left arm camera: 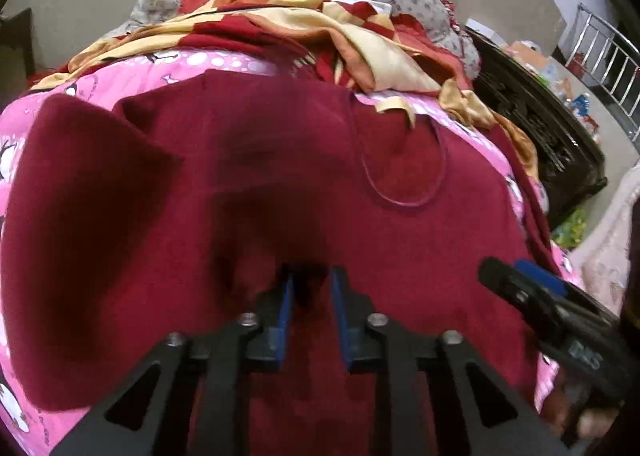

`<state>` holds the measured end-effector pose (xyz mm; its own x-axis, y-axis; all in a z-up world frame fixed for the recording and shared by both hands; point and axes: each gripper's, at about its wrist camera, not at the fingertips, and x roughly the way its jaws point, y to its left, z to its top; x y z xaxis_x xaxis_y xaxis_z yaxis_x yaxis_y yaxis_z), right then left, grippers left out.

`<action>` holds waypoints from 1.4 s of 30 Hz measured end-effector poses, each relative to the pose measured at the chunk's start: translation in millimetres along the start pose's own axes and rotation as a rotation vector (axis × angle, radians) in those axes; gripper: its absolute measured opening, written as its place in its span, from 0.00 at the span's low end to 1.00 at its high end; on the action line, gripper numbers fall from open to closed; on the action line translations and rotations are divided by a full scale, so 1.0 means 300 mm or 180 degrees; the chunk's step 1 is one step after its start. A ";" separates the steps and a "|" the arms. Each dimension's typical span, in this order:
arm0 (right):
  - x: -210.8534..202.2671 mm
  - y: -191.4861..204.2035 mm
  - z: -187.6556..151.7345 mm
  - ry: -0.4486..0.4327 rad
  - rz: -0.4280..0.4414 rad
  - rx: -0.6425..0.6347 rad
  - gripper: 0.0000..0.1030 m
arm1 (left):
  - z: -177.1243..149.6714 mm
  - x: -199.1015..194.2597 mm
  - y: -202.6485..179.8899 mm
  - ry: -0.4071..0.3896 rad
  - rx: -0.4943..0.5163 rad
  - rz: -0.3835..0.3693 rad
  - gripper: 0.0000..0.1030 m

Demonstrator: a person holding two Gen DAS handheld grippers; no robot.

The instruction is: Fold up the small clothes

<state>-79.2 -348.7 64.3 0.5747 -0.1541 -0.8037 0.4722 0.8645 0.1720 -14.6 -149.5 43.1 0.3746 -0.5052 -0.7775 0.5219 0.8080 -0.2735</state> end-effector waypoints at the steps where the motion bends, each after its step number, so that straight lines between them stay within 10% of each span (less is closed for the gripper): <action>1: 0.003 0.003 -0.002 0.0007 0.0011 0.0000 0.87 | -0.006 -0.030 0.002 -0.0040 0.0049 0.0022 0.35; 6: 0.012 0.036 -0.006 0.0010 0.0102 -0.0061 0.87 | -0.044 -0.215 0.032 -0.0435 0.0283 0.0217 0.70; 19: 0.101 0.118 0.087 -0.0158 0.0133 -0.0222 0.84 | -0.097 -0.271 0.311 -0.0395 -0.0161 0.0919 0.70; 25: 0.209 0.194 0.107 -0.0069 -0.0001 -0.0599 0.42 | -0.111 -0.279 0.325 -0.0381 -0.0206 0.0939 0.70; 27: 0.182 0.193 0.110 -0.0096 0.0167 -0.0625 0.14 | -0.103 -0.287 0.326 -0.0411 -0.0211 0.0939 0.70; 31: 0.039 0.117 0.122 -0.0321 0.0350 -0.0339 0.14 | -0.090 -0.311 0.330 -0.0497 -0.0252 0.0924 0.70; 37: -0.100 -0.064 0.118 -0.0533 -0.0231 -0.0117 0.13 | -0.093 -0.297 0.307 -0.0464 -0.0185 0.0913 0.70; 42: 0.010 -0.158 0.096 -0.0064 -0.0622 -0.0048 0.13 | -0.119 -0.223 0.277 -0.0275 -0.0068 0.0992 0.70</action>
<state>-80.6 -404.0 70.3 0.4865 -0.3291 -0.8094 0.5662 0.8242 0.0052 -23.6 -37.7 52.2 0.5781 -0.2555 -0.7750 0.3558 0.9336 -0.0424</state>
